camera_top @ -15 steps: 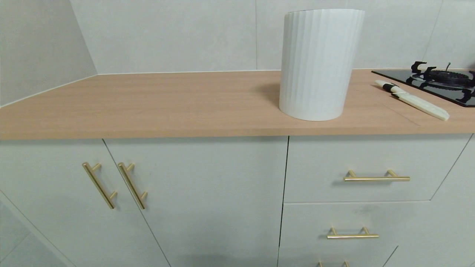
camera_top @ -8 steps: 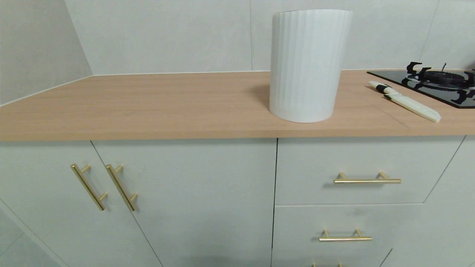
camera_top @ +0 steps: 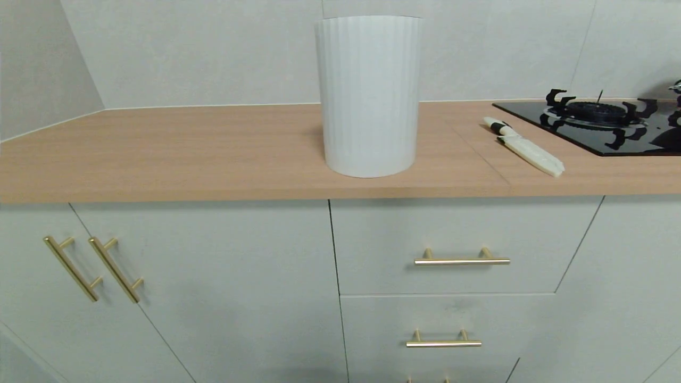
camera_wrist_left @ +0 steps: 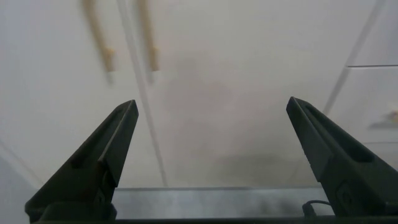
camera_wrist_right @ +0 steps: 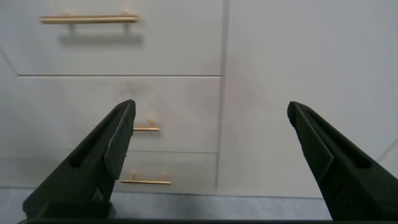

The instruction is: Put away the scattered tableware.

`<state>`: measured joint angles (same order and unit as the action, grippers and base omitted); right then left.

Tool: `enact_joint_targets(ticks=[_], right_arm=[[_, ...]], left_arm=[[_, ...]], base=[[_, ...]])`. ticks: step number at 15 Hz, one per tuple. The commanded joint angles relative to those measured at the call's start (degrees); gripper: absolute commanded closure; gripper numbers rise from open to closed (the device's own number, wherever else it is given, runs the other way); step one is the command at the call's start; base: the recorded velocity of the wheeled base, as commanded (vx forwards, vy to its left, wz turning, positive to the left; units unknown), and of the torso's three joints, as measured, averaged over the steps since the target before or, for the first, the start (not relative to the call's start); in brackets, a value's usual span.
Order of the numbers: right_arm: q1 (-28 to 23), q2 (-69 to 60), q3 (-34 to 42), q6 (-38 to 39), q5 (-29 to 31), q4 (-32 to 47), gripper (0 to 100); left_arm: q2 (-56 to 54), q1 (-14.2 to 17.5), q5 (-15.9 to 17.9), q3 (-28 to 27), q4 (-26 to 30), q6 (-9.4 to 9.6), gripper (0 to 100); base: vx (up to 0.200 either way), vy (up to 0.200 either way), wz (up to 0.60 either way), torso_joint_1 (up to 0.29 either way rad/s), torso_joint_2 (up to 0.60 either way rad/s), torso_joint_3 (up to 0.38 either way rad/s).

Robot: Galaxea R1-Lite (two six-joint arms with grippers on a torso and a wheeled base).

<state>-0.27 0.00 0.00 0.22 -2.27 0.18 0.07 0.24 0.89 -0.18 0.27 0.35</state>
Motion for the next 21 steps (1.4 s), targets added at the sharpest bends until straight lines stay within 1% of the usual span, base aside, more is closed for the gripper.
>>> enact_joint_targets(ticks=[1, 17, 21], right_arm=[[0.0, 0.1, 0.0, 0.0, 0.0, 0.0, 0], [0.0, 0.1, 0.0, -0.2, 0.0, 0.0, 0], [0.0, 0.1, 0.0, -0.2, 0.0, 0.0, 0]], left_arm=[[0.0, 0.0, 0.0, 0.0, 0.0, 0.0, 0], [0.0, 0.0, 0.0, 0.0, 0.0, -0.09, 0], [0.0, 0.0, 0.0, 0.0, 0.0, -0.09, 0]], base=[[0.0, 0.0, 0.0, 0.0, 0.0, 0.0], [0.0, 0.0, 0.0, 0.001, 0.0, -0.002], [0.0, 0.0, 0.0, 0.072, -0.24, -0.264]])
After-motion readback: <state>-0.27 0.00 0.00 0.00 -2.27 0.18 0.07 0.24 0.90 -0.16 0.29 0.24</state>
